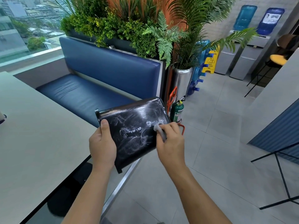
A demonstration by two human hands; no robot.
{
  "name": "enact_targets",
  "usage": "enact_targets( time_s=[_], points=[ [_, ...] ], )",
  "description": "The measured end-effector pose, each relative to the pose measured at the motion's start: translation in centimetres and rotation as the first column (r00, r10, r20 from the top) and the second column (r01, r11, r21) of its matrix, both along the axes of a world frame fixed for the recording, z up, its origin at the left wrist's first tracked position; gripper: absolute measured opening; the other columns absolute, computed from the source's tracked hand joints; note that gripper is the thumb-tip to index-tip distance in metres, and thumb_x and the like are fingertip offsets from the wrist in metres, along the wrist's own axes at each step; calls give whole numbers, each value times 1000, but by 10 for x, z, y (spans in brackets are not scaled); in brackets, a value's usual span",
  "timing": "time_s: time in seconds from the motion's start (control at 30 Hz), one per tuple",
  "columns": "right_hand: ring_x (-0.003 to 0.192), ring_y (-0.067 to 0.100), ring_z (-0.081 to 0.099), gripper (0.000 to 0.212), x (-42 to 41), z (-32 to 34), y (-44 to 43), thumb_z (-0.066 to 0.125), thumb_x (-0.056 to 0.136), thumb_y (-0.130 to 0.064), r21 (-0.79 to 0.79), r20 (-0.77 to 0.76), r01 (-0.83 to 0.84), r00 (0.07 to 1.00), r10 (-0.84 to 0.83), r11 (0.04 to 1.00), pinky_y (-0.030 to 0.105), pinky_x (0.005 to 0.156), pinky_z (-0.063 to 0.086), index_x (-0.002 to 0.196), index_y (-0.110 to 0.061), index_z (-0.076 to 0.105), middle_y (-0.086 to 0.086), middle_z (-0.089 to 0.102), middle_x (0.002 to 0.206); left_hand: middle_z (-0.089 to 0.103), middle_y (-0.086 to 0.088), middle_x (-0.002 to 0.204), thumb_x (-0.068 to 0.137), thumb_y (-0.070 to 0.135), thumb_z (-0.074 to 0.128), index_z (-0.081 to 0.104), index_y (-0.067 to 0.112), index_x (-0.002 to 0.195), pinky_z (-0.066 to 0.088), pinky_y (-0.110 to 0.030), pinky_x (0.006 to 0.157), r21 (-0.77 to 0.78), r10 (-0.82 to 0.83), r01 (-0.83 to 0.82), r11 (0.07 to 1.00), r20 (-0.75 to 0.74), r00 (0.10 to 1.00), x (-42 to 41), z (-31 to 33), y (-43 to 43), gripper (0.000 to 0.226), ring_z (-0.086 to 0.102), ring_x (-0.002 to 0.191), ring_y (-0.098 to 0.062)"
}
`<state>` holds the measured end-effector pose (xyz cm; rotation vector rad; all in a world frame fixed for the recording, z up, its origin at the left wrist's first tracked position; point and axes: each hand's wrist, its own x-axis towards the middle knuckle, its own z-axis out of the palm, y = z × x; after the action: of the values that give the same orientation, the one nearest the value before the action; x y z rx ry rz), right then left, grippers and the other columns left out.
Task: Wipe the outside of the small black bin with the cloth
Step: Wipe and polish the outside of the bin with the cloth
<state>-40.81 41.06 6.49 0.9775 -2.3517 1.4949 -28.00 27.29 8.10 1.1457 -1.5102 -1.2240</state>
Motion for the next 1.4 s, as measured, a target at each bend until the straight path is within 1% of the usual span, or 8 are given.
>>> enact_targets(
  time_s=[0.17,0.33,0.53,0.73,0.9,1.1,1.2,1.4],
  points=[
    [79,4,56,14,34,-12,6,70,96,-7,30,-49,-180,982,181,983,13,70,46,107,-15,74,-10,52,97,43,-3,67,105,62,44,51,2,75,36,-40,66,-44,-1,1,999,9,1000,-1,2,-5,68,41,67,-23],
    [85,-8,54,10,-1,-9,8,72,96,-8,-15,6,13,1000,-13,1000,2,76,37,102,-13,77,-8,54,94,44,4,64,111,51,46,49,17,66,35,-39,66,-40,8,-7,999,15,1000,0,3,-2,57,42,65,-20],
    [81,10,54,9,29,-16,6,70,97,-13,68,-108,-139,983,146,988,14,72,42,105,-14,74,-10,51,97,43,5,63,111,50,48,48,18,65,35,-38,65,-24,6,-7,1000,-11,1000,0,5,-4,56,41,64,-19],
    [82,12,56,8,-3,-8,0,70,98,-15,2,-44,52,998,-52,999,17,74,44,104,-17,75,-10,53,95,50,-1,69,110,52,47,56,2,78,39,-39,69,-16,-2,2,1000,-15,1000,-2,-1,-3,61,46,68,-20],
    [86,13,55,14,31,-12,0,70,97,-14,69,-88,-121,988,127,990,18,75,47,111,-17,74,-10,52,99,47,4,64,109,54,48,54,14,68,38,-39,67,-18,-15,14,1000,-43,999,-2,3,-4,57,44,66,-20],
    [83,10,57,11,-3,-12,4,69,98,-14,11,-4,64,998,-64,998,9,76,41,107,-17,76,-9,52,97,52,8,65,112,47,48,60,15,71,41,-36,66,-34,-16,15,999,-31,999,-2,5,-3,53,47,65,-15],
    [83,16,56,10,14,-11,-3,67,100,-17,25,-60,-13,998,14,1000,16,74,46,108,-15,74,-9,50,96,55,3,71,110,52,47,65,9,80,43,-38,70,-24,-22,21,999,-41,999,-3,2,-5,56,49,69,-17],
    [81,13,60,8,1,-20,8,71,97,-14,-2,-5,43,999,-43,999,13,74,44,102,-17,76,-8,54,94,40,15,52,112,49,48,54,30,58,32,-38,61,-32,-39,39,999,-14,999,0,7,-8,57,36,58,-12]
  ],
)
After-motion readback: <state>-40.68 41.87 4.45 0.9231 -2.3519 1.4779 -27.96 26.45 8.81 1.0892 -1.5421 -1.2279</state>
